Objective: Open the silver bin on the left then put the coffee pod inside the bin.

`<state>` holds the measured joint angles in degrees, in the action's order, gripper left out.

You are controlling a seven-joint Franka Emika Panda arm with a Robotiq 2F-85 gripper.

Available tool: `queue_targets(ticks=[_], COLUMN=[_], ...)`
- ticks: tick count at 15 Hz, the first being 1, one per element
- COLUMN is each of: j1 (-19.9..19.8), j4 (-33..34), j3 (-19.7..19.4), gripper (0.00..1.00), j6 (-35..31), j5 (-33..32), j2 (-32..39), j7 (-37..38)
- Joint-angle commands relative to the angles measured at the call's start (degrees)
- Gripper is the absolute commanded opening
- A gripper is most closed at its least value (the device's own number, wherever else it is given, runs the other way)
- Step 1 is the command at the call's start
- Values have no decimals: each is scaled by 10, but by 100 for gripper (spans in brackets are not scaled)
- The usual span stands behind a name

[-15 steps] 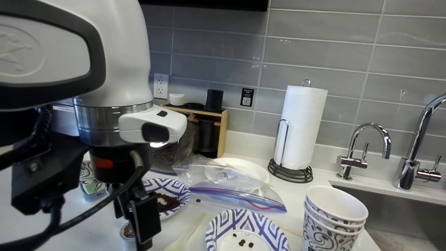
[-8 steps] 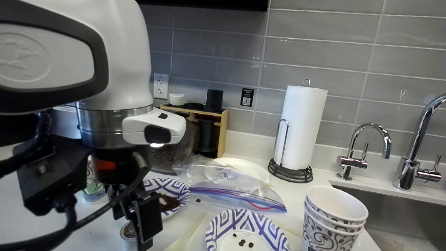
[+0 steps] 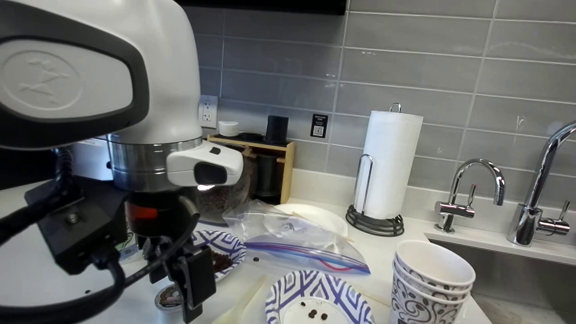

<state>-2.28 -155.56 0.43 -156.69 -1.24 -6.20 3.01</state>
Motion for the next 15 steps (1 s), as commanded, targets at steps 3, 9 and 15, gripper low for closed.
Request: queue_targets(ticks=[3, 9, 15], j1=[6, 8, 9], j4=[10, 16, 22], j3=[-3, -4, -4], gripper=[92, 48, 41], j6=[-8, -5, 11], j5=[-1, 6, 14], j2=[22, 27, 19], j7=[-11, -20, -23])
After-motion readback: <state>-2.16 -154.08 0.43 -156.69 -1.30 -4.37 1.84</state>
